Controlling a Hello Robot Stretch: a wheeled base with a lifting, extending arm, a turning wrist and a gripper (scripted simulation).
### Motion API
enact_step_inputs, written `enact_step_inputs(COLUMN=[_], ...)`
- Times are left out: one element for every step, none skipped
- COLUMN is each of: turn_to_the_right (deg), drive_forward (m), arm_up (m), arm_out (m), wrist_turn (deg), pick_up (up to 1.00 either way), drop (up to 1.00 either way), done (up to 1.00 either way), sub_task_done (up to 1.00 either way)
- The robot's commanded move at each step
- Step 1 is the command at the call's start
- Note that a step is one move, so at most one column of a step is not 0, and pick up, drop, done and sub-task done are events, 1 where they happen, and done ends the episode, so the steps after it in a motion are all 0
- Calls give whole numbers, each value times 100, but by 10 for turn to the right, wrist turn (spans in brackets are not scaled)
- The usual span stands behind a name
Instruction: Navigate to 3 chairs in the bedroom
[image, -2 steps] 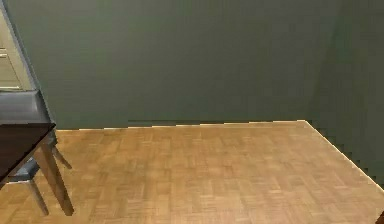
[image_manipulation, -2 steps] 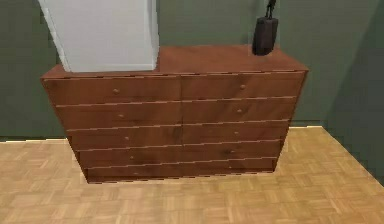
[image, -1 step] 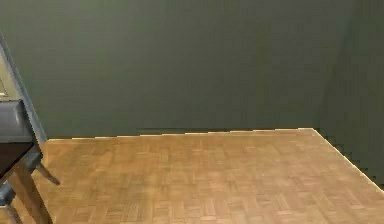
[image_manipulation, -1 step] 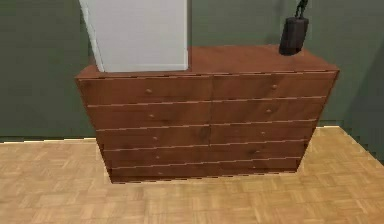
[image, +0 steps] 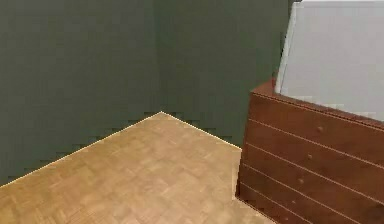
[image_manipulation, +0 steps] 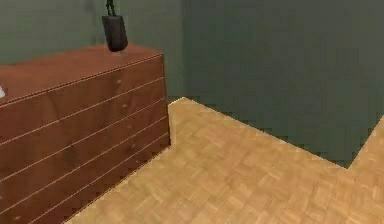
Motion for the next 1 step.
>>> enact_step_inputs(turn_to_the_right=[450], drive_forward=[0], arm_up=[0], arm_out=[0], wrist_turn=[0], pick_up=[0], drop=[0], done=[0], sub_task_done=[0])
